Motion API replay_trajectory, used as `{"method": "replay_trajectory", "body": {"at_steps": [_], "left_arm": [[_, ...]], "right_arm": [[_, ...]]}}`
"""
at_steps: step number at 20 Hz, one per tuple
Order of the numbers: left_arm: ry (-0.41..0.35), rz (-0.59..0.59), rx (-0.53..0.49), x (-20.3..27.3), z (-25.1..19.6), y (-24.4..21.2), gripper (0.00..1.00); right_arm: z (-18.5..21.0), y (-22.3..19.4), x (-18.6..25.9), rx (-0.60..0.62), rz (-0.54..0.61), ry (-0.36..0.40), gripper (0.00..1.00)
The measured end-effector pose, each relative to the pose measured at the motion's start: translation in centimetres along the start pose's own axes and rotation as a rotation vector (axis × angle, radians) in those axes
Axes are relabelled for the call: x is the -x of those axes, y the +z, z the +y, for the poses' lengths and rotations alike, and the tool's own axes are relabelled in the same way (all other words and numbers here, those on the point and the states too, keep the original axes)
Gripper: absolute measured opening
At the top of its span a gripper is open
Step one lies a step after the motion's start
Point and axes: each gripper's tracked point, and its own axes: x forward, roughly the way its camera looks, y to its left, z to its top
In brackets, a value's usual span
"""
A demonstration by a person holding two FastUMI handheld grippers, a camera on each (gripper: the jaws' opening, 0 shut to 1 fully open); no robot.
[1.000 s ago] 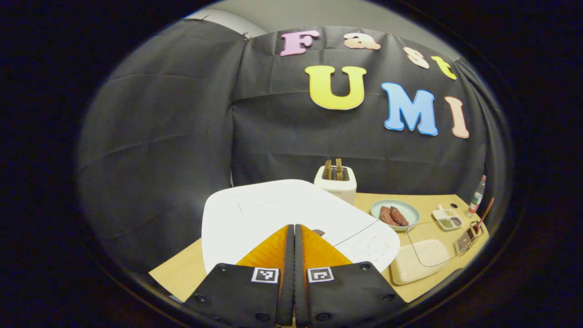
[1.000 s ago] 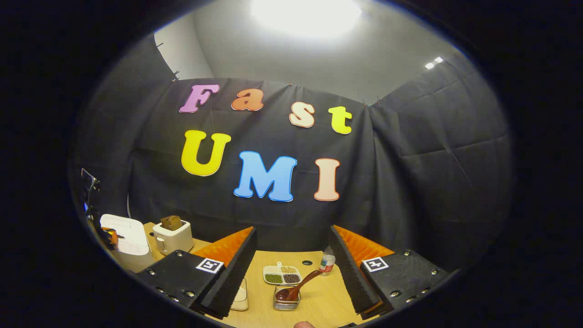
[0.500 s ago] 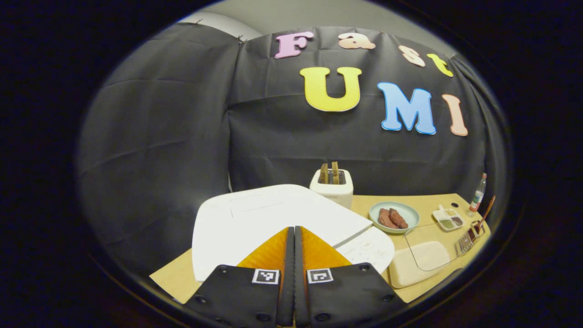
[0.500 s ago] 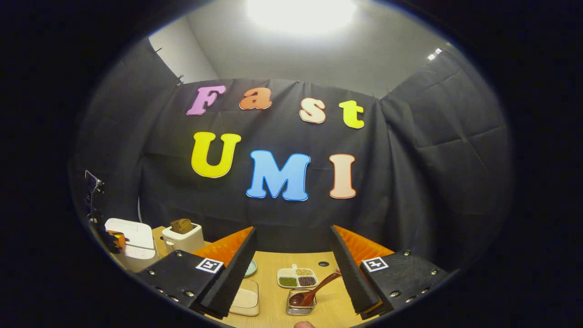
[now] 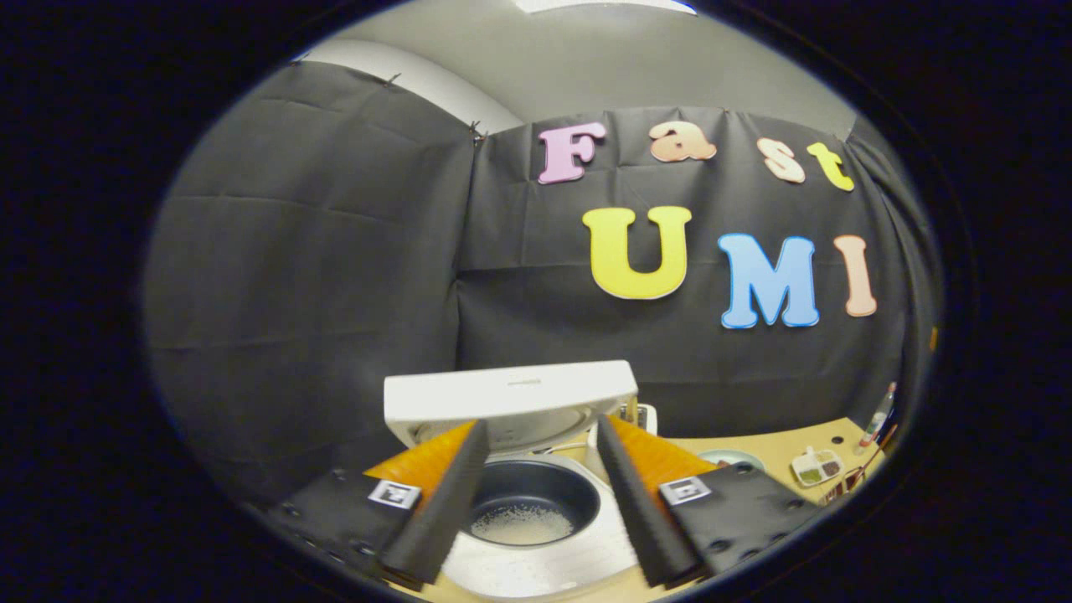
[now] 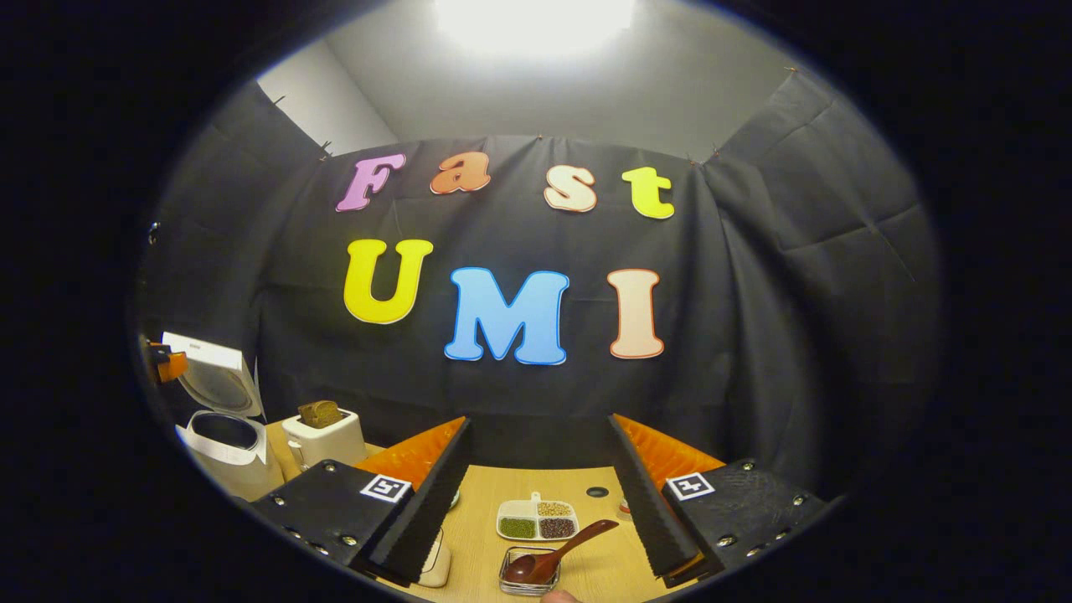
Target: Close the left gripper, press the button to open the rice cooker; take a wooden spoon from the chopstick holder with the right hand, scoop a spoonful of rice and pour it into the rice cooker, then put the wooden spoon back into the chopstick holder.
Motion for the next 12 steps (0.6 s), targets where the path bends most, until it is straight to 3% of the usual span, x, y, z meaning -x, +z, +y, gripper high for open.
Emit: {"method": "replay_trajectory", "body": {"at_steps": [1, 2, 12], "left_arm": [[0.014, -0.035, -0.013, 1.2, 0.1, 1.6, 0.95], [0.023, -0.064, -0.024, 1.9, -0.1, 3.0, 0.98], [0.022, -0.13, -0.058, 8.6, -3.8, 7.8, 1.0]], "right_arm": [[-0.6, -0.8, -0.5, -0.013, 0.016, -0.007, 0.95], [-1.3, -1.7, -1.0, -0.027, 0.033, -0.013, 0.95], [-5.3, -15.1, -5.3, -0.145, 0.311, -0.03, 0.96]]}}
